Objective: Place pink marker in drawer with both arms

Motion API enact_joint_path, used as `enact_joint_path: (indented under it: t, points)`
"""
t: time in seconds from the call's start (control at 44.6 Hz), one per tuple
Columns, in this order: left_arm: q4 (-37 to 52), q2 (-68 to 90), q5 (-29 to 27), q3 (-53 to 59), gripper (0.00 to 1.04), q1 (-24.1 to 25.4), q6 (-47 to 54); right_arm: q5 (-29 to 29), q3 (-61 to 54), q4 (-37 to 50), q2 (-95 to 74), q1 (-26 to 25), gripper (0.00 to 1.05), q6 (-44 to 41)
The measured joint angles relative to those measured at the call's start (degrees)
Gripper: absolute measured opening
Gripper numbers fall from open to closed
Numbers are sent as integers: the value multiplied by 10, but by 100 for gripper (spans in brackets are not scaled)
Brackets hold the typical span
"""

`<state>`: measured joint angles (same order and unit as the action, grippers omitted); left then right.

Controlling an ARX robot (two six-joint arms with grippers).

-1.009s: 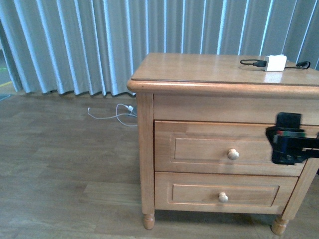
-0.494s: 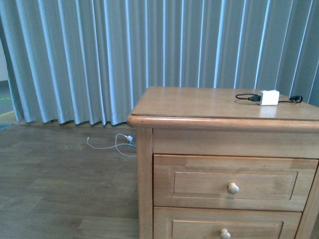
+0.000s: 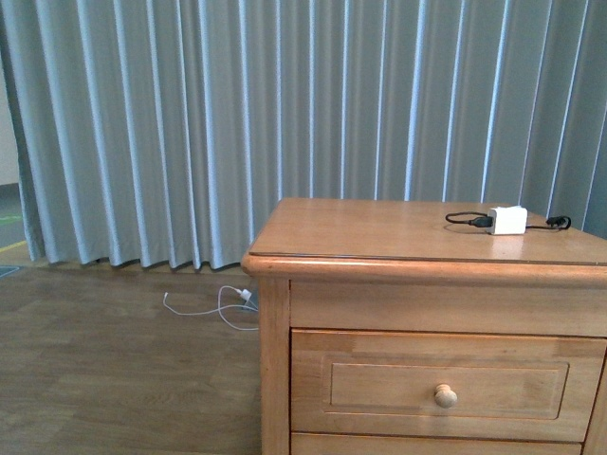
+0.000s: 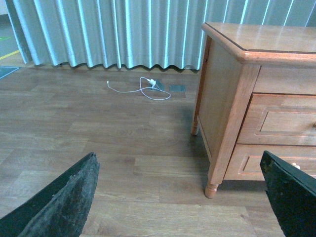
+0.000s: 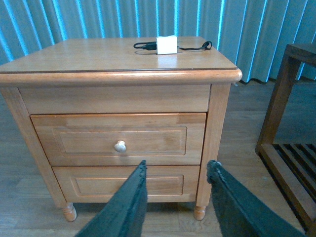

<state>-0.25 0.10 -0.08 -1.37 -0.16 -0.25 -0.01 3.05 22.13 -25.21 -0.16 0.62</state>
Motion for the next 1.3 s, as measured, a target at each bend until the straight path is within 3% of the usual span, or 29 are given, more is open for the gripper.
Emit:
enact_joint_path:
  t: [0.202, 0.785, 0.897, 1.301]
  points:
    - [0, 0, 0, 0, 99, 0, 0, 0, -25, -13, 42, 0, 1, -5]
    - [0, 0, 0, 0, 99, 0, 0, 0, -28, -121, 153, 0, 1, -4]
    - [0, 0, 0, 0, 99, 0, 0, 0, -27, -216, 232, 0, 1, -4]
    - [0, 0, 0, 0, 99, 0, 0, 0, -27, -221, 250, 0, 1, -4]
